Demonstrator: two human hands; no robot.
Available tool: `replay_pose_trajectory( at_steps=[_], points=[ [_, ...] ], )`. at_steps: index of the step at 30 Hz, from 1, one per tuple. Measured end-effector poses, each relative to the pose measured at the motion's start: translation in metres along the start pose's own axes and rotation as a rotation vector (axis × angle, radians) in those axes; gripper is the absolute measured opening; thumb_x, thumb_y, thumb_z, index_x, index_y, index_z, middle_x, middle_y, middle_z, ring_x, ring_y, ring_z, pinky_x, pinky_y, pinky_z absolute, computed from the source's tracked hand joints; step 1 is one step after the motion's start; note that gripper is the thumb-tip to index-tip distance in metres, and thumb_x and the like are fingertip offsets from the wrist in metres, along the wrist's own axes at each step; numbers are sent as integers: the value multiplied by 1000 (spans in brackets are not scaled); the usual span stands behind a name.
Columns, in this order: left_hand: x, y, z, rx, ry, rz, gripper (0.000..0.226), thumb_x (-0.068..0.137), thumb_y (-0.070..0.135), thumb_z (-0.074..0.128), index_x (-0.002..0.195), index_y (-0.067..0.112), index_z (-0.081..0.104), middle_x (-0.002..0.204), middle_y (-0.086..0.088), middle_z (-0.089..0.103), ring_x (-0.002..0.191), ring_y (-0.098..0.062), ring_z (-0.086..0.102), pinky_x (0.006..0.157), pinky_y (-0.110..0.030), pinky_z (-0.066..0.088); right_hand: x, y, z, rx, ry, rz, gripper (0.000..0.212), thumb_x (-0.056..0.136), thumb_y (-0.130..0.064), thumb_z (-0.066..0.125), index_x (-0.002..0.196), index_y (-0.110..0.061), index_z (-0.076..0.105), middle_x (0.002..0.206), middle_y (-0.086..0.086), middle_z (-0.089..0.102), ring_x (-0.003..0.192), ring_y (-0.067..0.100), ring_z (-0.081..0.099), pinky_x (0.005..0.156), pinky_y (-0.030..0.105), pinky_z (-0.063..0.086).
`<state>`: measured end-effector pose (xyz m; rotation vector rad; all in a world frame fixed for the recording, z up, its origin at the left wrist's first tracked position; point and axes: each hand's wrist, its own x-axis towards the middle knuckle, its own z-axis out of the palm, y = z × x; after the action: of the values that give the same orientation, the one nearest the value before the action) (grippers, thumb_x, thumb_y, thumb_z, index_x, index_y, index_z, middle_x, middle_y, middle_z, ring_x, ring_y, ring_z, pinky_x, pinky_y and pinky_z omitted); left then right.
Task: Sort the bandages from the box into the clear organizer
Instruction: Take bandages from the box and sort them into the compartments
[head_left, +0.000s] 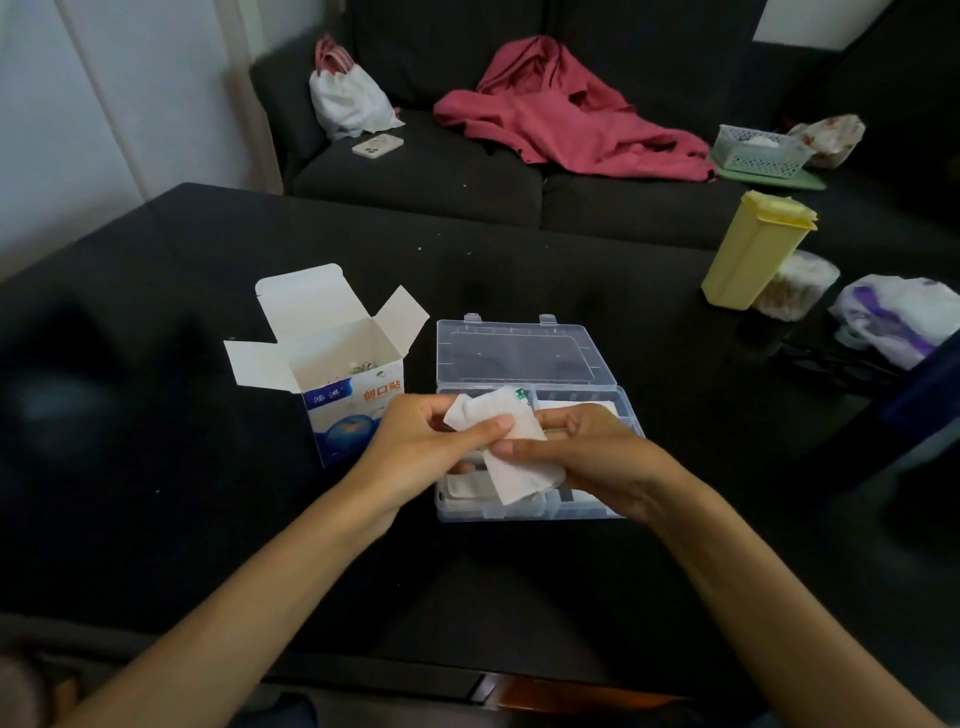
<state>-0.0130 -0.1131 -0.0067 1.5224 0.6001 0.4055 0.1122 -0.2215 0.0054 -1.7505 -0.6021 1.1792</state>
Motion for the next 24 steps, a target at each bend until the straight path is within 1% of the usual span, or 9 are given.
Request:
replay_pose_trajectory(
  at_steps=[3, 5, 8, 10, 12, 15, 18, 21, 24],
  points=[
    [4, 1, 1, -95, 14, -45, 10, 81, 18, 70, 88, 24, 69, 77, 13, 73, 73, -1, 69, 54, -15, 52, -5, -3, -7, 81, -22, -2, 13, 85, -20, 64, 93, -12, 70, 85, 0, 73, 75, 9, 70, 58, 17, 52],
    [6, 0, 1, -104, 22, -53, 11, 82, 17, 68, 91, 23, 68, 77, 12, 73, 74, -3, 70, 55, -17, 54, -7, -3, -9, 70, 10, -4, 15, 88, -22, 60, 91, -13, 71, 85, -1, 73, 76, 9, 70, 59, 18, 54],
    [6, -1, 3, -58, 8, -41, 11, 84, 19, 67, 91, 27, 66, 75, 14, 72, 75, 0, 69, 56, -16, 53, -7, 0, -10, -49, 137, -56, 9, 85, -23, 64, 87, -18, 72, 88, -6, 69, 79, 9, 67, 59, 18, 55],
    [6, -1, 5, -40, -11, -30, 12, 85, 21, 66, 94, 29, 65, 78, 14, 73, 76, 1, 69, 56, -15, 52, -7, 1, -10, -51, 205, -94, 4, 80, -21, 69, 81, -21, 73, 80, -8, 70, 74, 7, 68, 61, 19, 56],
    [6, 0, 8, 5, -27, -1, 15, 86, 24, 65, 100, 30, 65, 85, 14, 73, 80, 2, 68, 57, -14, 52, -9, 1, -11, -36, 227, -114, 1, 75, -20, 73, 76, -21, 72, 74, -9, 70, 70, 5, 69, 58, 19, 56],
    [7, 2, 9, 53, -39, 32, 15, 86, 28, 64, 101, 32, 65, 87, 13, 73, 83, 5, 66, 55, -11, 50, -12, 1, -16, 61, 164, -64, 8, 76, -23, 72, 81, -17, 71, 75, -6, 72, 71, 6, 69, 58, 20, 54],
    [9, 3, 9, 62, -74, 37, 12, 86, 24, 64, 95, 33, 66, 83, 15, 73, 82, 4, 67, 58, -13, 53, -15, -1, -21, 147, 88, 4, 12, 80, -26, 68, 85, -16, 72, 78, -2, 74, 70, 6, 69, 58, 20, 53],
    [10, 2, 11, 51, -67, 20, 14, 86, 20, 64, 94, 31, 65, 86, 12, 73, 85, -1, 69, 65, -19, 57, -17, -1, -25, 136, 98, -2, 13, 83, -24, 65, 86, -14, 72, 79, 0, 74, 70, 7, 70, 56, 19, 53],
    [11, 1, 11, 33, -18, 40, 13, 87, 20, 62, 94, 31, 64, 86, 13, 72, 81, 2, 68, 62, -15, 54, -18, 0, -30, 140, 101, -1, 17, 80, -22, 67, 92, -11, 72, 84, 4, 74, 72, 9, 70, 56, 18, 53]
  ],
)
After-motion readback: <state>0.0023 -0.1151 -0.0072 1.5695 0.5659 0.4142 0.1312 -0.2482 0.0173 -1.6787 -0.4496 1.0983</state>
